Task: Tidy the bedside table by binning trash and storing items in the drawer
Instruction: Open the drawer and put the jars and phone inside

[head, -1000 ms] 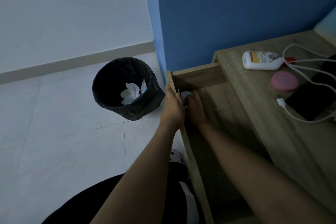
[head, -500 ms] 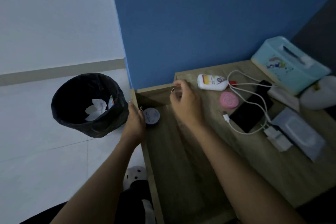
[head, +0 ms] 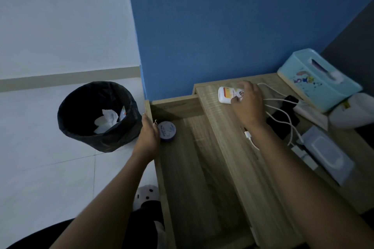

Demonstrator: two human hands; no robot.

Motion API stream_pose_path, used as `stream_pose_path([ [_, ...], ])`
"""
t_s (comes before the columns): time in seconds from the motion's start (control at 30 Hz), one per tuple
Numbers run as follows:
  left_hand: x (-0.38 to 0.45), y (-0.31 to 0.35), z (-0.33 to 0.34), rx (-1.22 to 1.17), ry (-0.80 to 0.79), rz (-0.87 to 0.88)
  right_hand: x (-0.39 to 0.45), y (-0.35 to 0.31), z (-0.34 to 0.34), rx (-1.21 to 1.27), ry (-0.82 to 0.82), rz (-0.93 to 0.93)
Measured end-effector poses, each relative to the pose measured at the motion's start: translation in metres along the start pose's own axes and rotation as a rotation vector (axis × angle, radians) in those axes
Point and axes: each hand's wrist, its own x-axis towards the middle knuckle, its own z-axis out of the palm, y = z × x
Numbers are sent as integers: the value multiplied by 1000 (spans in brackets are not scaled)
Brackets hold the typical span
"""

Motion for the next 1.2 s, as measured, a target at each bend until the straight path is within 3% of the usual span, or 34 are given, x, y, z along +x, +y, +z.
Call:
stream_pose_path([
  [0.23,-1,0,0,34,-2,-32,-24,12,-8,-32,42,11],
  [0.8,3,-3,1,42,6,-65,-39,13,2,-465,4,141],
  [1.2,1,0,0,14,7,-46,-33,25,-2,-304,-42,138],
])
